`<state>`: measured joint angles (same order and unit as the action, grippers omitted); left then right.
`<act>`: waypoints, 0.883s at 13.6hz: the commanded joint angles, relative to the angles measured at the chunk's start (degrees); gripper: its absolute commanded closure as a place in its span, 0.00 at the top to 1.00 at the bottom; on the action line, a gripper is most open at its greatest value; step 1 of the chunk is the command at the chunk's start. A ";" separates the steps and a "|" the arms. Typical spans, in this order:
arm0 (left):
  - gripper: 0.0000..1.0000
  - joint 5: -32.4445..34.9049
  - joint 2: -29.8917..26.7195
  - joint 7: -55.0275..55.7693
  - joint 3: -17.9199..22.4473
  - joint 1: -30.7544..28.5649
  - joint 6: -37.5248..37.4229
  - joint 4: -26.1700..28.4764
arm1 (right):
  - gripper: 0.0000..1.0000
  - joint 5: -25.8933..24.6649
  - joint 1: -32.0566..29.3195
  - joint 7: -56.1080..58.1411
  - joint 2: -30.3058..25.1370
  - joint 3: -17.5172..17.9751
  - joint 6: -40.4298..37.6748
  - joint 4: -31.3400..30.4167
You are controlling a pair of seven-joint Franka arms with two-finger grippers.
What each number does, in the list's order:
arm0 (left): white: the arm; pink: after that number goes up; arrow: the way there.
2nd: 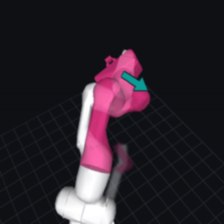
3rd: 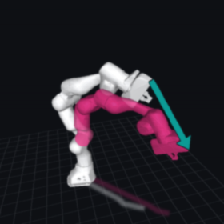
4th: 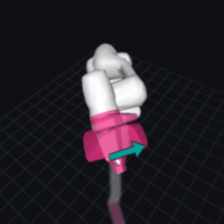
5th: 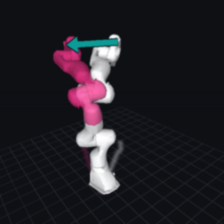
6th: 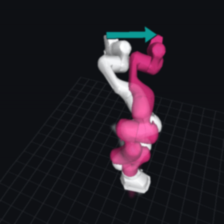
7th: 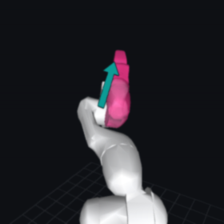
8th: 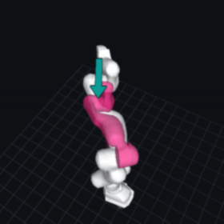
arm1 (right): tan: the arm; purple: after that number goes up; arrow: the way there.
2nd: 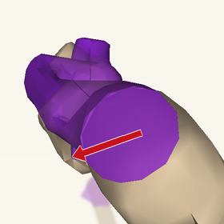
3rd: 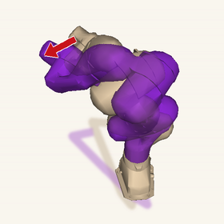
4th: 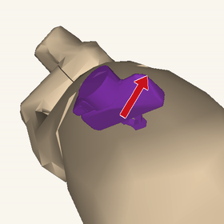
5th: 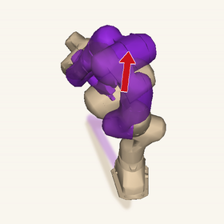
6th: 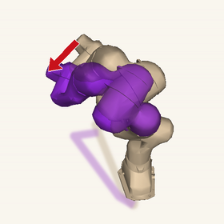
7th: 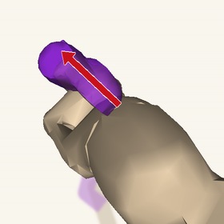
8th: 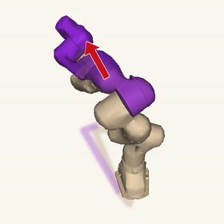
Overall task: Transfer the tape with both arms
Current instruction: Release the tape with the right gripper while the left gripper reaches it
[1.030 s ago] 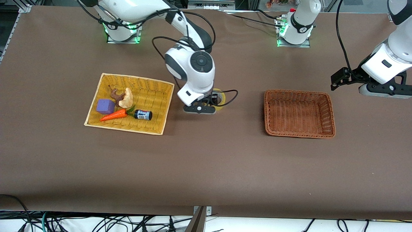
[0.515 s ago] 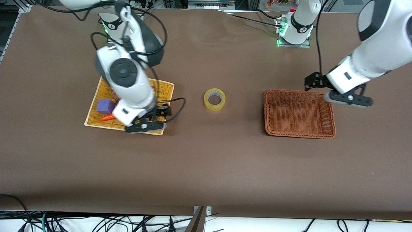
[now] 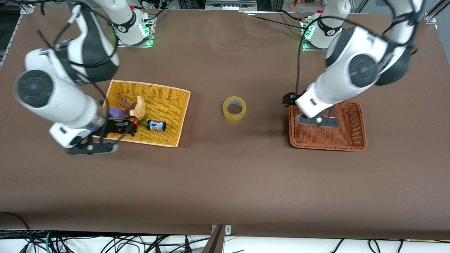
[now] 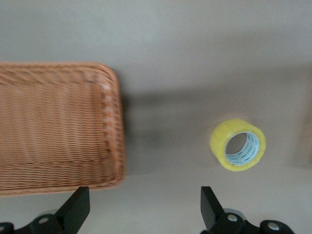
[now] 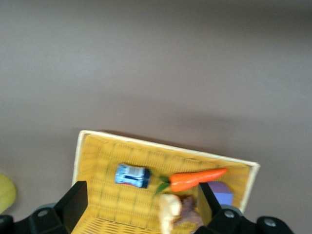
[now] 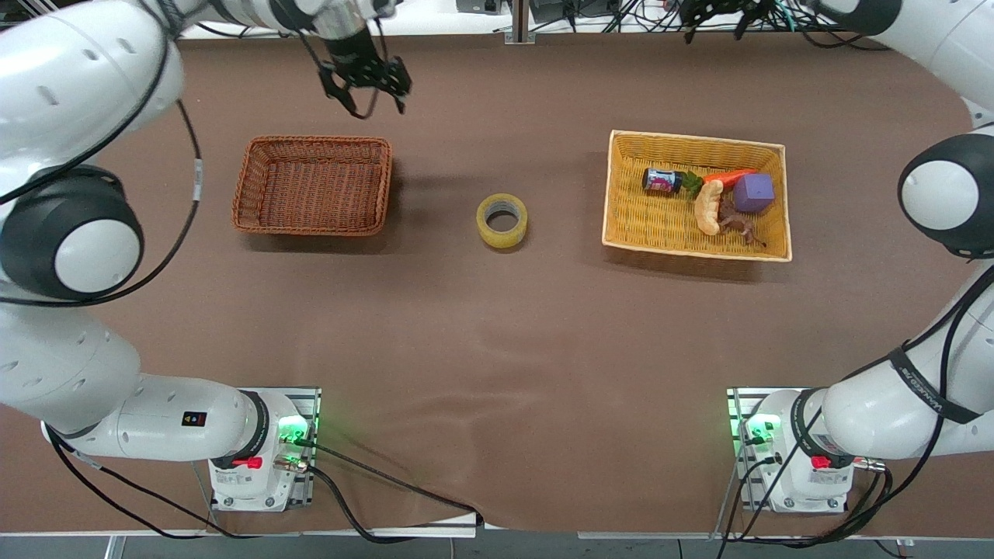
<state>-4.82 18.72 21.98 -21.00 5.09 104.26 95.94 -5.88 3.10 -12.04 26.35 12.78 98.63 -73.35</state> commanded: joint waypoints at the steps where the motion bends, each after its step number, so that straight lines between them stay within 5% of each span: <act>1: 1.00 -0.19 4.82 7.35 0.00 5.26 4.01 -0.23 | 1.00 0.70 -1.70 1.32 -5.41 -1.69 -1.33 -2.57; 7: 1.00 -0.10 8.51 10.71 0.00 13.88 23.85 11.19 | 1.00 -2.21 -6.69 -0.19 -15.10 -1.79 3.68 -15.32; 12: 1.00 -0.02 15.36 10.63 0.44 15.48 32.65 11.38 | 1.00 1.81 -9.34 3.31 -19.75 -3.28 2.71 -18.15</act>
<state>-4.82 31.84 32.48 -21.14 19.86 133.67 107.75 -6.89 -5.13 -11.65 9.82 10.26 100.76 -88.87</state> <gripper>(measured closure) 0.000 0.000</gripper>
